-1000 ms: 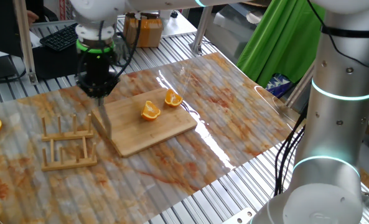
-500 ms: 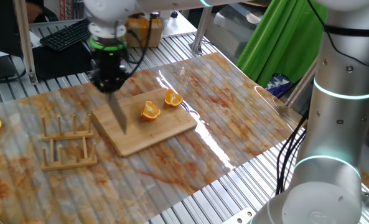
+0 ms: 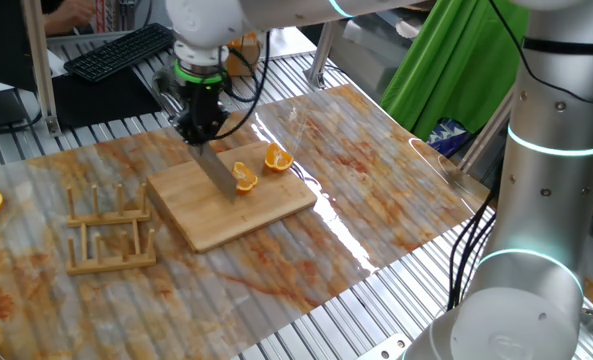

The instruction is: Chop the orange

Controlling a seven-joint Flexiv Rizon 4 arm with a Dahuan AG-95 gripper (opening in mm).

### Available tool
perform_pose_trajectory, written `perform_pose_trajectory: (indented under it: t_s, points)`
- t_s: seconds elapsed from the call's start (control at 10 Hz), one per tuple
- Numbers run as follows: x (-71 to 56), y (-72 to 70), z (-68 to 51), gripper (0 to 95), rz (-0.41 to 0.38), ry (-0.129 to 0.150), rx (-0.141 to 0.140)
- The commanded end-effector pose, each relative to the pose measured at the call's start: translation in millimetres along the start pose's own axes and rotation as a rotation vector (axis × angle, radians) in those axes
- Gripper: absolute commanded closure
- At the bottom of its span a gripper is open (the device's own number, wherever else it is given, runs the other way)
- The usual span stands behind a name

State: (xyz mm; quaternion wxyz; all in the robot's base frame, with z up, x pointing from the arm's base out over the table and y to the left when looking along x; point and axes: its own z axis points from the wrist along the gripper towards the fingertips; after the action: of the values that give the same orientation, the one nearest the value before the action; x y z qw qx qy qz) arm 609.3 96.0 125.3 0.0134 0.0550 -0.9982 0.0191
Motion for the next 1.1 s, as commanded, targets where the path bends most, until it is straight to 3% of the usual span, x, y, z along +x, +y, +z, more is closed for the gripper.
perform_pose_trajectory:
  t_s: [0.1, 0.5, 0.7, 1.1]
  points:
    - [-1.7, -14.0, 3.8, 95.0, -0.057, -0.011, 0.016]
    - [-4.3, -35.4, 3.2, 95.0, -0.132, -0.029, 0.021]
    - [-5.8, -39.5, 2.9, 95.0, -0.132, -0.029, 0.006]
    - [-9.6, -49.6, 1.7, 95.0, -0.128, -0.027, 0.018]
